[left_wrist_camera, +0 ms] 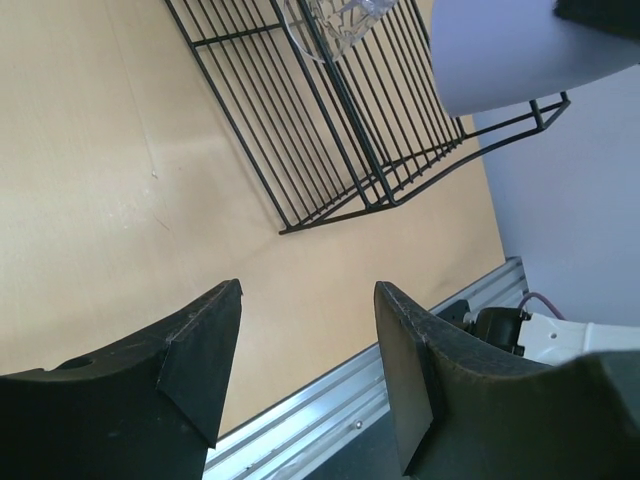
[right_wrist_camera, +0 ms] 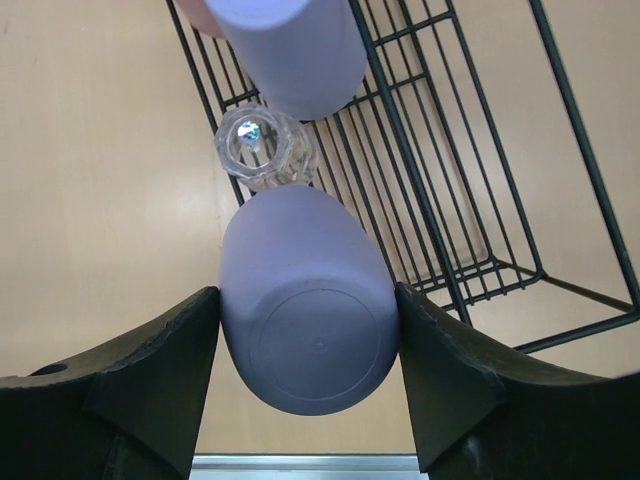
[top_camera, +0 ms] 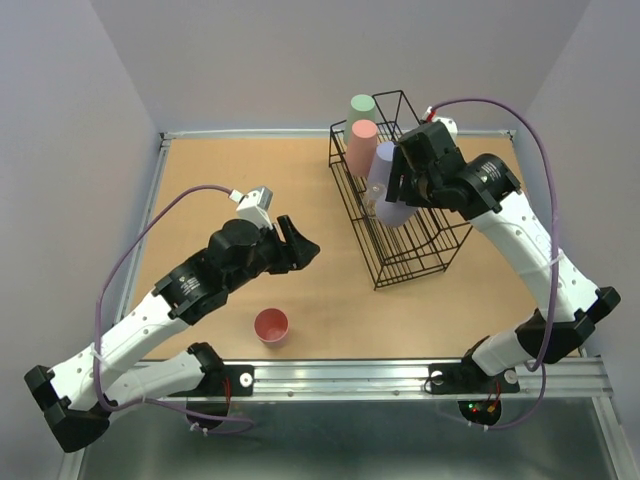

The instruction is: Load the cups into the dish rack

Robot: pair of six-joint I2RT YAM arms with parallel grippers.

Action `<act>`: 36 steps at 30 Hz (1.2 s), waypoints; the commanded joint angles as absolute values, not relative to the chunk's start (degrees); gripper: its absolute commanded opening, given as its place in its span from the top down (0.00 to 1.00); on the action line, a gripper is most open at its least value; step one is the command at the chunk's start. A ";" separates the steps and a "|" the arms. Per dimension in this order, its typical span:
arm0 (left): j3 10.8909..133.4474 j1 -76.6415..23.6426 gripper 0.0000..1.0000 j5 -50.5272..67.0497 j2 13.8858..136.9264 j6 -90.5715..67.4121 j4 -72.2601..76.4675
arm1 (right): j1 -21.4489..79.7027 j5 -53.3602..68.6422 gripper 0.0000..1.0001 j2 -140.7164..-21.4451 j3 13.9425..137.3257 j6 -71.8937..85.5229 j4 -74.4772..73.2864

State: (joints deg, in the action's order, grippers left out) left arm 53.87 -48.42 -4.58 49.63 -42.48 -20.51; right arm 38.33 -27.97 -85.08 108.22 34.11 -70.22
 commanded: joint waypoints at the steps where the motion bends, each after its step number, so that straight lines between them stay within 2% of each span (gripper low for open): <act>1: 52.65 -47.99 0.34 -4.48 47.29 -42.28 -20.13 | 38.50 -25.22 1.00 -82.27 105.65 34.63 -66.09; 15: 52.12 -47.90 0.35 -4.31 45.44 -42.10 -21.53 | 38.50 -23.82 1.00 -82.35 96.95 35.68 -64.42; 36: 51.15 -47.73 0.35 -4.75 45.00 -41.75 -21.97 | 38.67 -29.44 1.00 -86.39 97.12 33.31 -67.59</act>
State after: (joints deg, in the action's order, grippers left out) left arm 52.07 -48.25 -4.54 45.89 -42.44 -22.61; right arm 38.35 -26.65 -86.08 96.55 34.46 -67.59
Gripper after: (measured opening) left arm 0.646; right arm 0.710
